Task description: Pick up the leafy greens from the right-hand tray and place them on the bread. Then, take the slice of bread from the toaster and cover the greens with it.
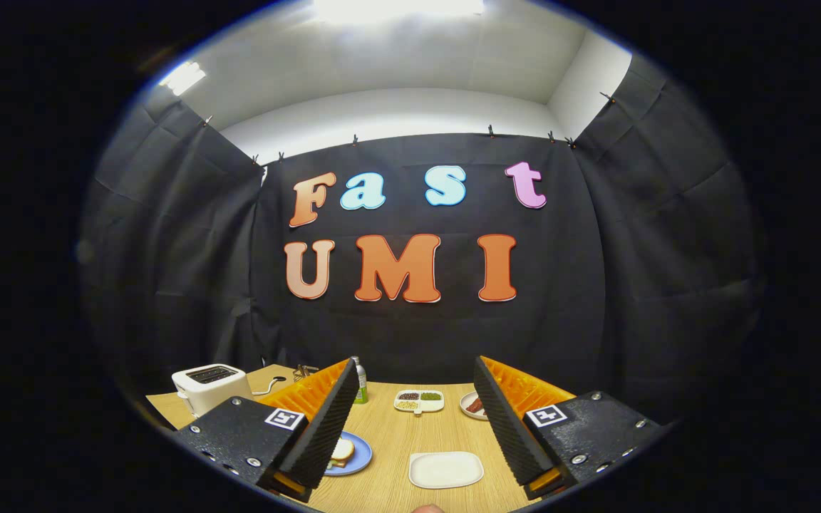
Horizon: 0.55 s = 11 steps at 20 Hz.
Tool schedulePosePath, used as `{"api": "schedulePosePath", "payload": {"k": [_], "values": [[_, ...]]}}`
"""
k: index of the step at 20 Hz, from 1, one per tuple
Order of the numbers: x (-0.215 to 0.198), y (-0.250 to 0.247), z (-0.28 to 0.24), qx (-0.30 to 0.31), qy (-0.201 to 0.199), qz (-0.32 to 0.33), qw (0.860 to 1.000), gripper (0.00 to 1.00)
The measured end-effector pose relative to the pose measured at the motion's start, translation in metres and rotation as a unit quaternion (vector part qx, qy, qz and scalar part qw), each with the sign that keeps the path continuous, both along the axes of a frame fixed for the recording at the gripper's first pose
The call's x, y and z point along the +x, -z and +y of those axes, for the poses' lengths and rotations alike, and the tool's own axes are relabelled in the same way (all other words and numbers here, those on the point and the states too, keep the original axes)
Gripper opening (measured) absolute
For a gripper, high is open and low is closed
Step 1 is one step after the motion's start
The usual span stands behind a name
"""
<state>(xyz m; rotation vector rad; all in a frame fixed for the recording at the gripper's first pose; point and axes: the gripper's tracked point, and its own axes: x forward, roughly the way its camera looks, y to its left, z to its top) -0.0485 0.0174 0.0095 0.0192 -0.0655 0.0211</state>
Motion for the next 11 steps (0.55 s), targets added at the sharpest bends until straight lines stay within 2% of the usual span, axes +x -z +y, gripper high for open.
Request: {"api": "schedulePosePath", "payload": {"k": [11], "values": [[0.002, -0.002, 0.018, -0.019, -0.014, -0.009, 1.0, 0.97]]}}
